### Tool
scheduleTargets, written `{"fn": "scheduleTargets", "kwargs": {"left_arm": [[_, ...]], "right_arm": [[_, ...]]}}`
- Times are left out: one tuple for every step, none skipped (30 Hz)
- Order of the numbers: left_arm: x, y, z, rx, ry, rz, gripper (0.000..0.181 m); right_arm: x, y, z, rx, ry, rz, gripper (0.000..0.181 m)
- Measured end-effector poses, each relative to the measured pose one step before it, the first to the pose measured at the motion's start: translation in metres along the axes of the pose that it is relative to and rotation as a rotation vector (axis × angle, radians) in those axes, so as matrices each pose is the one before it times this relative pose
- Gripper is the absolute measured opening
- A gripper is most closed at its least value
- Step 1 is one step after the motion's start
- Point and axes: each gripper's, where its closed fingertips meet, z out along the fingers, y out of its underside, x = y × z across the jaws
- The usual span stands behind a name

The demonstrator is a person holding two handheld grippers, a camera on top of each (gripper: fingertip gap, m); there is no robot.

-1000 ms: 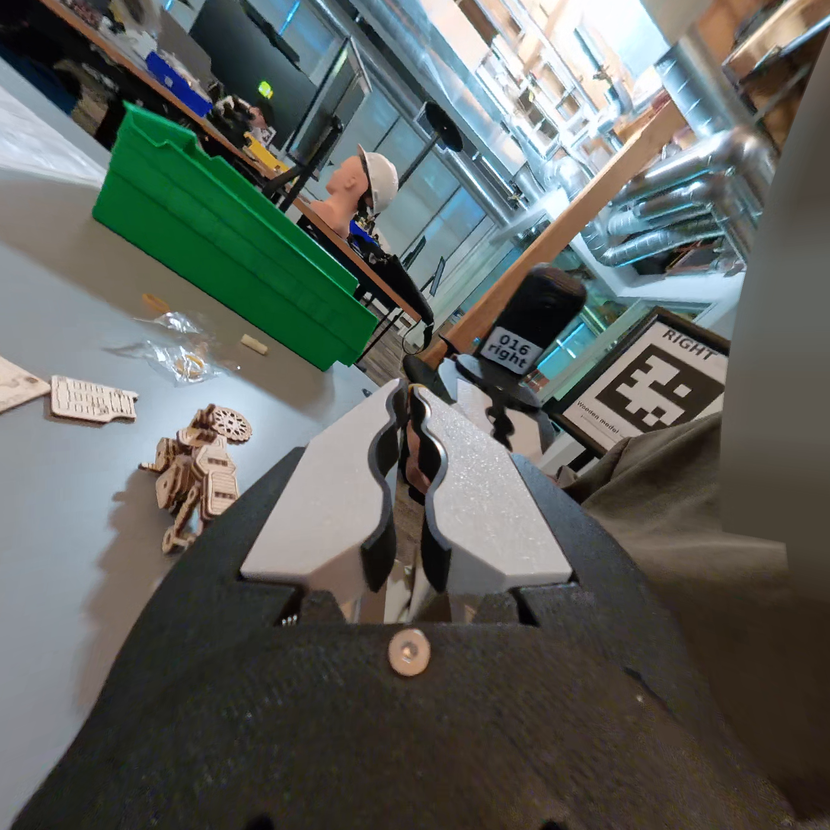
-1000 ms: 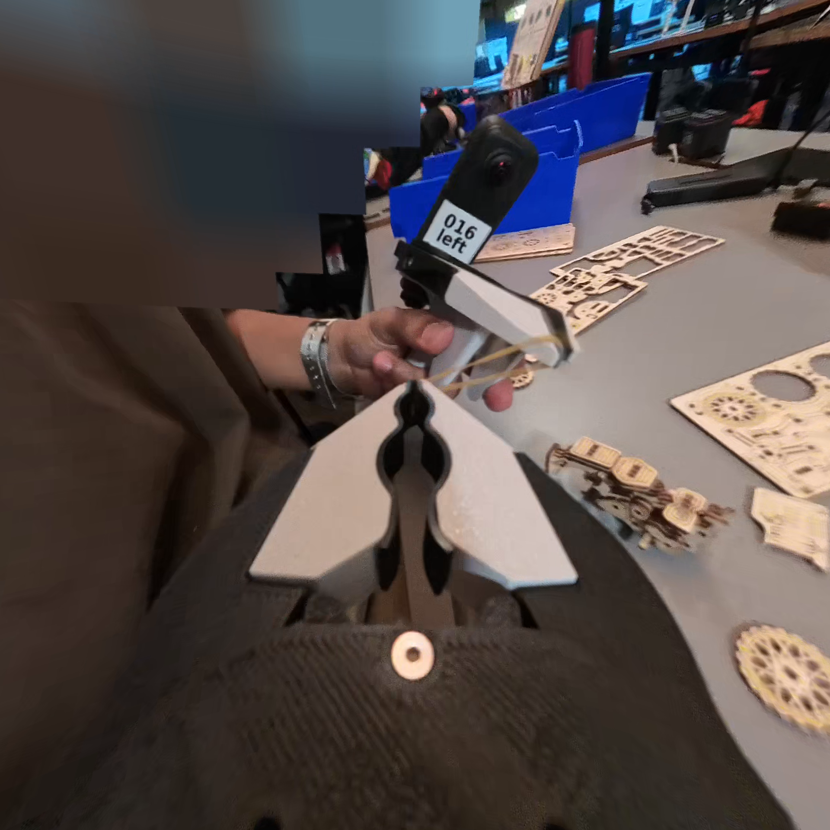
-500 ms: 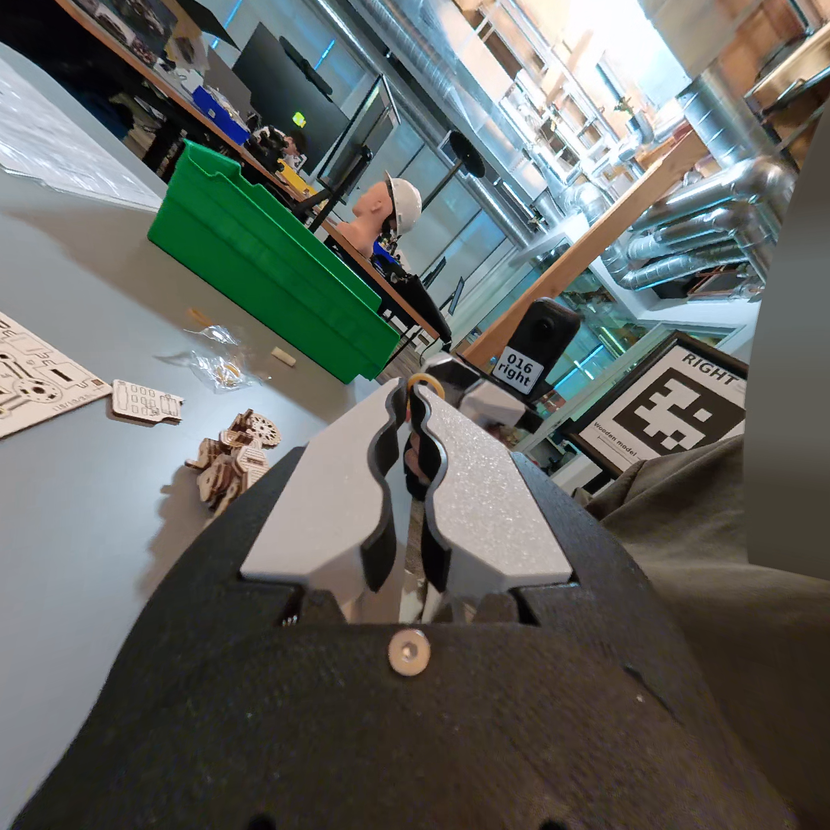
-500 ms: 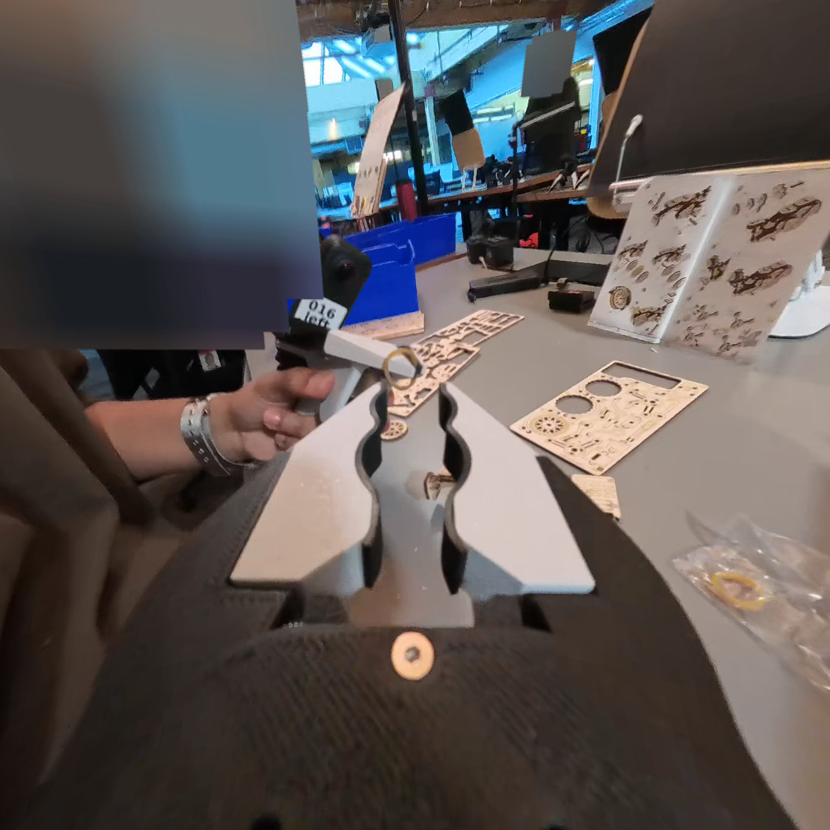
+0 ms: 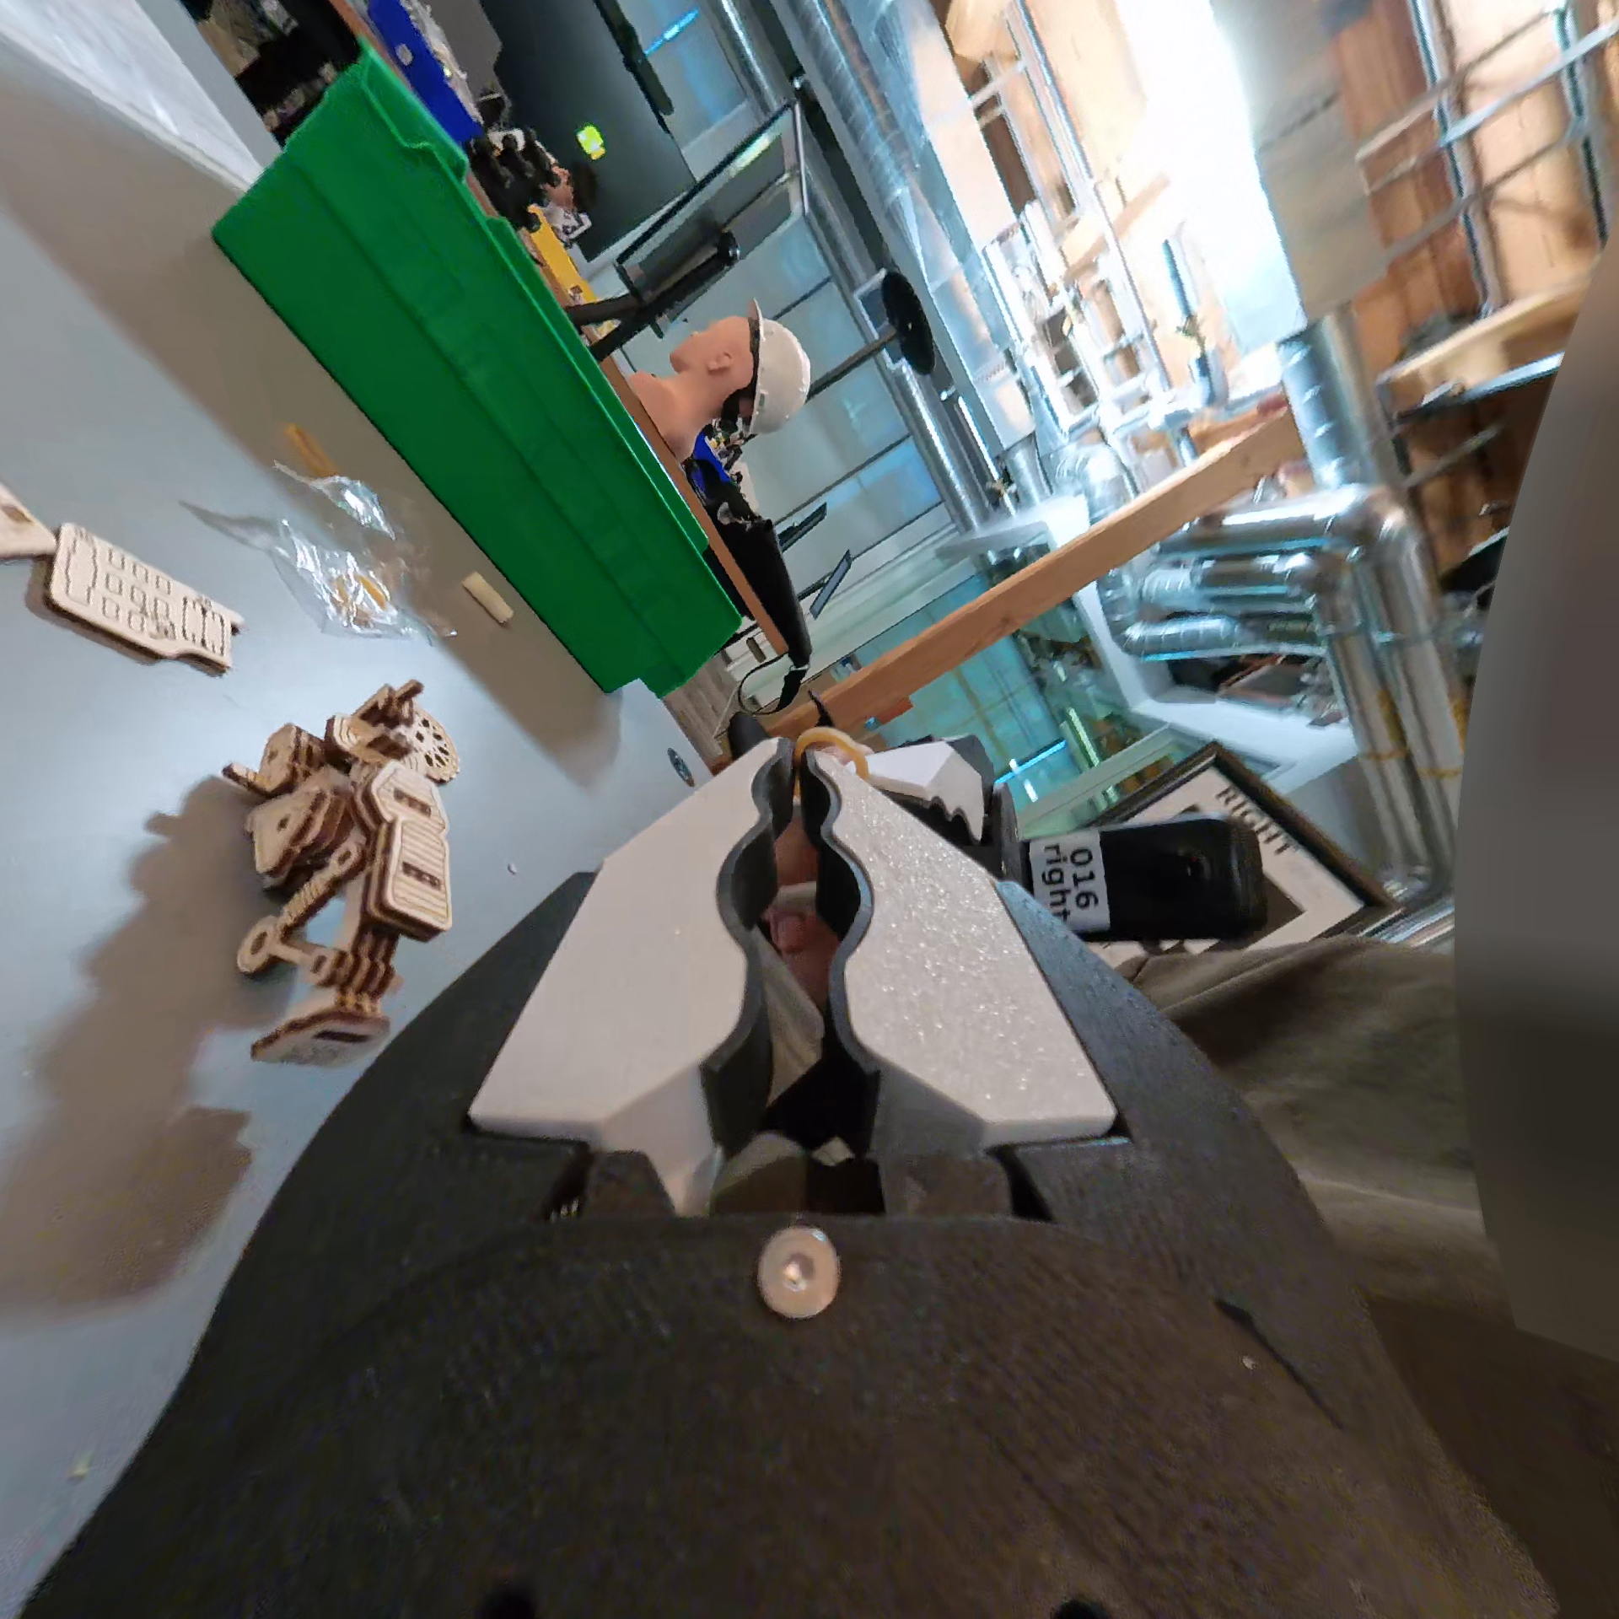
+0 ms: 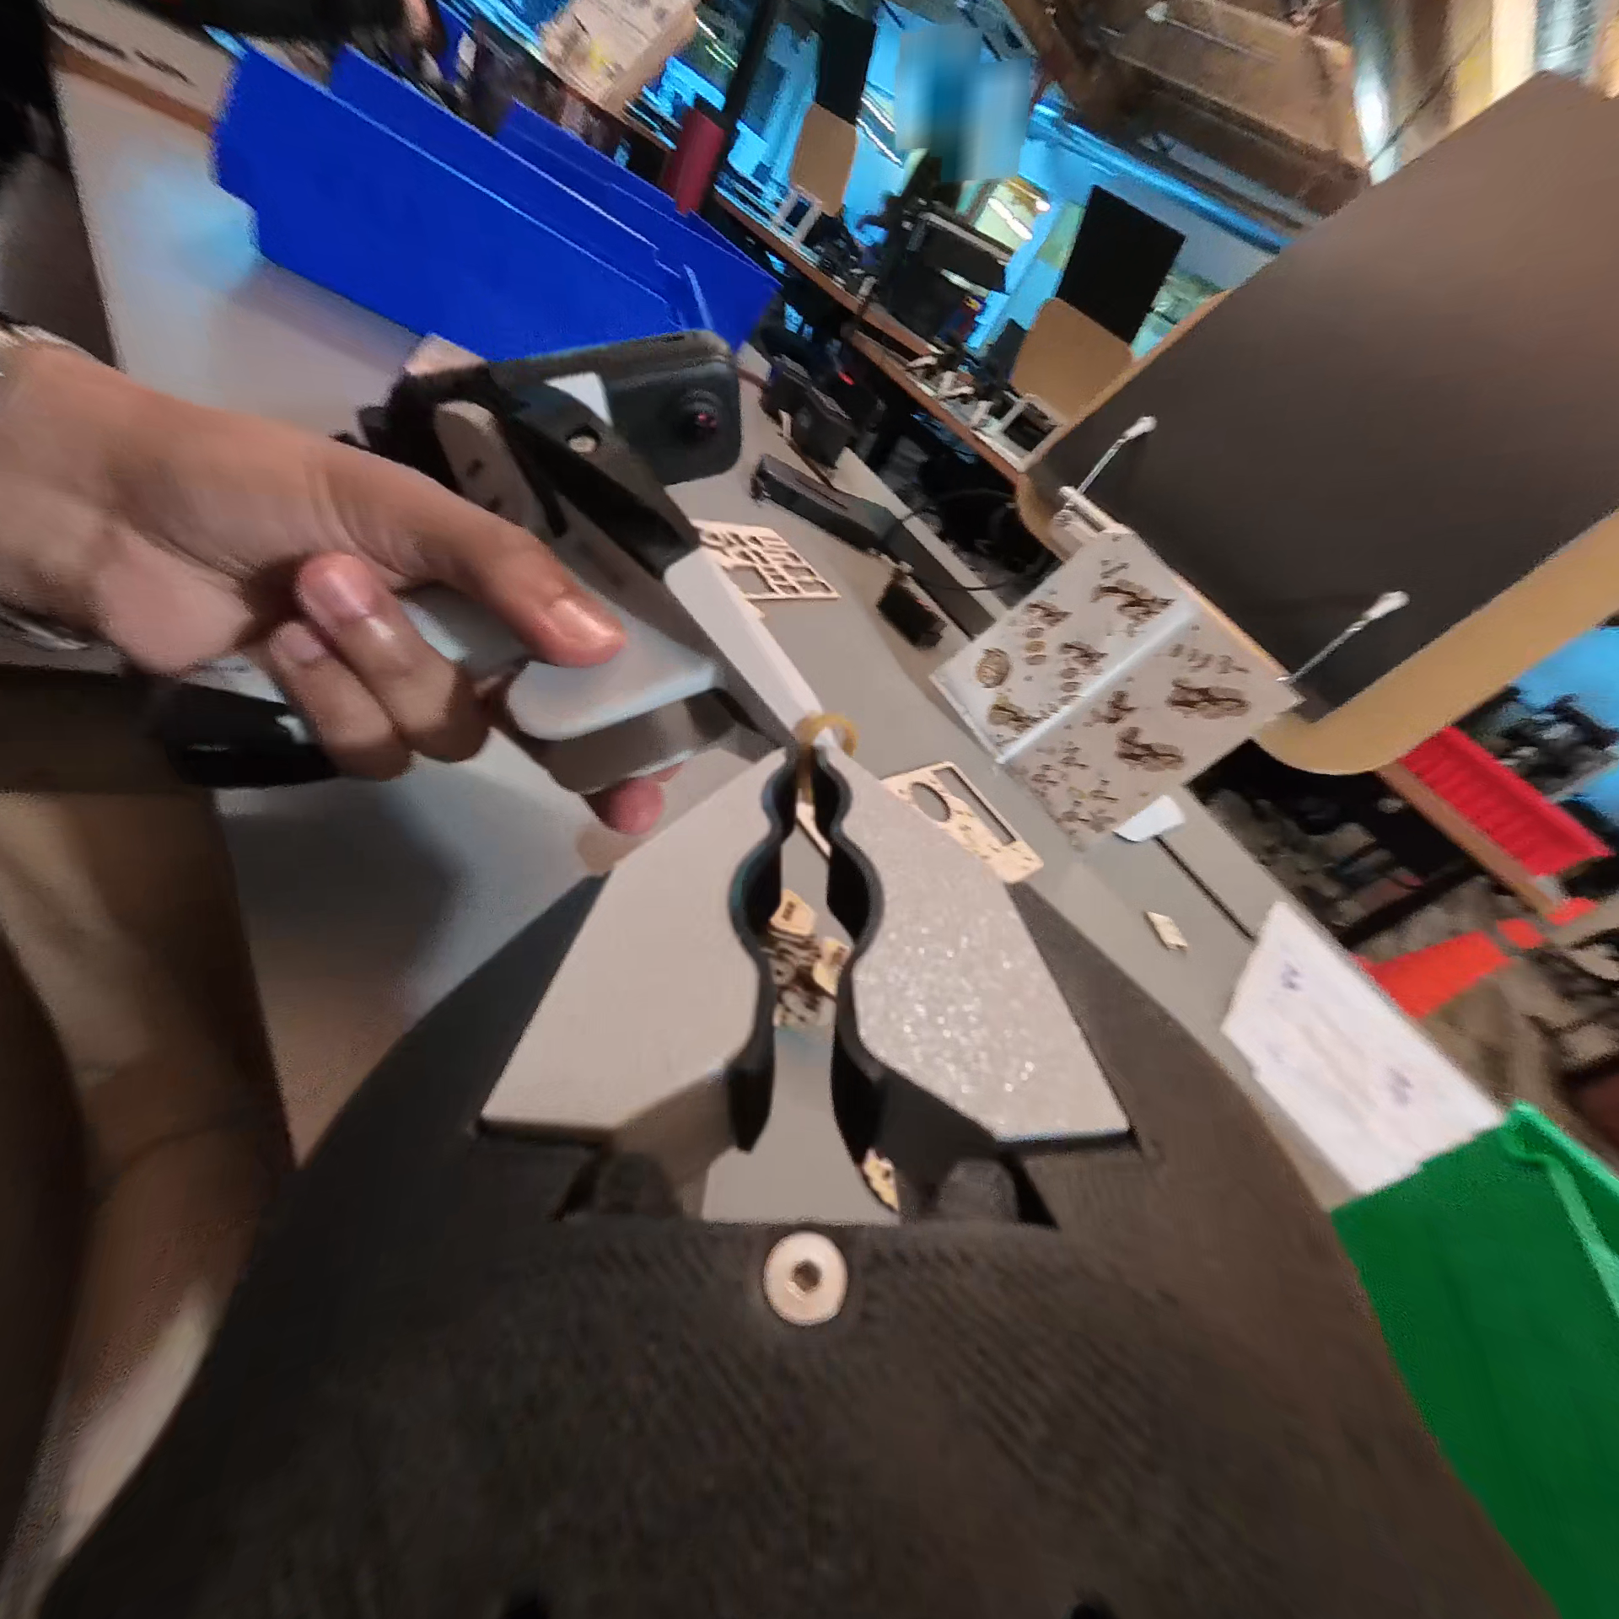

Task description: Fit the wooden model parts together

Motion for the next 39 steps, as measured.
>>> {"fn": "scheduleTargets", "kwargs": {"left_arm": [[-0.00103,0.00181,0.00115,0.0087,0.0029,-0.0366,0.0],[-0.00103,0.00021,0.00036,0.0166,0.0063,-0.0366,0.0],[-0.0008,0.00043,0.00008,0.0071,0.0091,-0.0286,0.0],[-0.00188,0.00046,-0.0002,0.0006,-0.0021,-0.0131,0.0],[0.00331,-0.00241,-0.00057,0.0133,0.0183,0.0086,0.0],[0.00078,-0.00105,-0.0004,0.0003,-0.011,0.0216,0.0],[-0.00163,0.00157,-0.00012,-0.0161,-0.0288,0.0465,0.0],[-0.00004,0.00108,-0.00012,-0.0125,-0.0176,0.0451,0.0],[0.00191,-0.00051,-0.00015,-0.0006,-0.0055,0.036,0.0],[0.00305,0.00058,0.00049,-0.0071,0.0023,0.0329,0.0],[0.00247,0.00055,0.00089,-0.0057,-0.0016,0.0307,0.0],[0.00372,0.00049,0.00113,-0.0037,0.0054,0.03,0.0],[0.00296,0.00217,0.00175,-0.0148,0.0022,0.0242,0.0],[0.00038,0.00265,0.00169,-0.0129,-0.011,0.0235,0.0],[-0.00074,0.00295,0.00126,-0.0125,-0.0109,0.013,0.0],[-0.00108,0.00278,0.00102,-0.0116,-0.0041,-0.0053,0.0],[-0.00101,0.00086,0.00024,0.001,0.0025,-0.0216,0.0],[-0.00122,-0.00114,-0.00078,0.0144,0.0061,-0.0307,0.0],[-0.0013,-0.00166,-0.00104,0.0169,0.0088,-0.0363,0.0],[-0.00192,-0.00116,-0.00091,0.0154,0.0047,-0.0331,0.0],[-0.00172,-0.00051,-0.00052,0.0111,0.0038,-0.0221,0.0],[-0.0006,0.00005,-0.00013,0.0075,0.0044,-0.0118,0.0],[0.0008,0.00021,0.00021,0.0039,0.0091,-0.0084,0.0],[0.00206,-0.00029,0.00022,0.0069,0.0149,-0.0049,0.0],[0.00153,-0.00097,-0.00015,0.0129,0.0114,-0.007,0.0],[0.00174,-0.00199,-0.00044,0.0196,0.0155,-0.0132,0.0],[0.00085,-0.001,-0.00048,0.0102,0.0135,-0.0174,0.0],[0.00022,-0.00071,-0.00037,0.0066,0.0129,-0.0176,0.0],[0.00115,-0.00094,-0.00043,0.0066,0.0187,-0.0186,0.0],[0.00124,-0.00017,-0.00034,-0.002,0.0183,-0.0198,0.0],[0.00044,-0.00035,-0.0004,-0.0004,0.009,-0.0106,0.0],[0.00005,0.00023,-0.00046,-0.0028,0.002,0.0002,0.0],[-0.0001,0.00019,-0.0001,-0.0051,-0.0022,0.0055,0.0],[-0.00019,-0.00023,-0.00028,-0.0006,-0.0054,0.0145,0.0],[0.0004,0.00016,0.00012,-0.0036,-0.0014,0.0139,0.0],[0.00137,0.00129,0.00066,-0.0084,0.0073,0.0061,0.0],[0.00183,0.00157,0.00094,-0.0093,0.0132,-0.0008,0.0],[0.00185,0.00131,0.00084,-0.0084,0.0149,-0.0032,0.0],[-0.00009,0.00136,0.00036,-0.0108,0.0031,-0.0032,0.0]], "right_arm": [[0.00093,0.00098,-0.00003,-0.0153,0.0172,-0.0412,0.0],[-0.00035,0.00096,0.00002,-0.0149,0.0077,-0.0365,0.0],[-0.00108,0.00063,-0.00004,-0.0128,-0.0021,-0.0242,0.0],[-0.00427,0.00017,0.00014,-0.008,-0.0297,-0.007,0.0],[-0.00687,0.002,0.00091,-0.0165,-0.0479,0.0149,0.0],[-0.00275,0.00175,0.0011,-0.0078,-0.0224,0.0317,0.0],[-0.00225,-0.00071,0.0,0.0114,-0.0305,0.0411,0.0],[-0.00408,-0.00132,-0.00041,0.0147,-0.0558,0.0604,0.0],[-0.00648,-0.00337,-0.00094,0.0345,-0.0841,0.0856,0.0],[-0.00606,-0.00447,-0.0021,0.0492,-0.0945,0.1169,0.0],[-0.00577,-0.00523,-0.00313,0.0553,-0.1022,0.1352,0.0],[-0.00634,-0.00467,-0.00331,0.044,-0.1024,0.1267,0.0],[-0.00435,-0.00123,-0.00249,0.0163,-0.0697,0.0796,0.0],[-0.00345,0.00314,-0.00043,-0.016,-0.033,0.007,0.0],[-0.00319,0.00631,0.00168,-0.0418,-0.0076,-0.0432,0.0],[-0.00333,0.00556,0.00238,-0.0429,0.0008,-0.0516,0.0],[-0.00301,0.00223,0.00141,-0.0201,-0.0004,-0.0332,0.0],[-0.0013,-0.00045,-0.00045,0.0042,0.0008,-0.0101,0.0],[-0.00012,-0.00082,-0.00185,0.0091,-0.0002,0.0048,0.0],[0.00065,-0.00022,-0.00191,0.002,-0.0003,0.0067,0.0],[0.0008,0.00017,-0.00142,-0.0026,0.0016,0.0007,0.0],[0.00111,0.00066,-0.00045,-0.0054,0.0047,-0.0036,0.0],[0.00013,0.00063,0.00035,-0.0023,0.0008,-0.0014,0.0],[-0.00041,0.00016,0.00052,0.0018,-0.0023,0.0025,0.0],[0.00013,-0.00005,0.00027,0.0022,0.0002,0.002,0.0],[0.00065,0.00017,-0.00025,-0.0032,0.0041,-0.0041,0.0],[0.00067,0.00067,-0.00055,-0.0074,0.005,-0.01,0.0],[0.00074,0.00061,-0.00097,-0.0063,0.0038,-0.0075,0.0],[0.00096,0.00089,-0.00095,-0.0055,0.0036,-0.0023,0.0],[0.00057,0.0008,-0.00091,-0.004,0.0016,-0.0012,0.0],[0.00039,0.00106,-0.00077,-0.0062,0.0018,-0.0044,0.0],[0.00071,0.0016,-0.00065,-0.0124,0.0053,-0.0103,0.0],[0.00059,0.00185,-0.00048,-0.0141,0.0059,-0.0123,0.0],[0.00015,0.00111,-0.00007,-0.009,0.0036,-0.0079,0.0],[-0.00086,0.0007,0.00044,-0.0043,-0.0037,-0.0004,0.0],[-0.00112,-0.00079,0.00047,0.0045,-0.006,0.0047,0.0],[-0.00087,-0.00201,-0.00004,0.0124,-0.0051,0.0071,0.0],[-0.00018,-0.00124,-0.00026,0.0073,-0.0032,0.0072,0.0],[0.00111,0.00063,-0.00066,-0.0038,0.0046,-0.0005,0.0]]}}
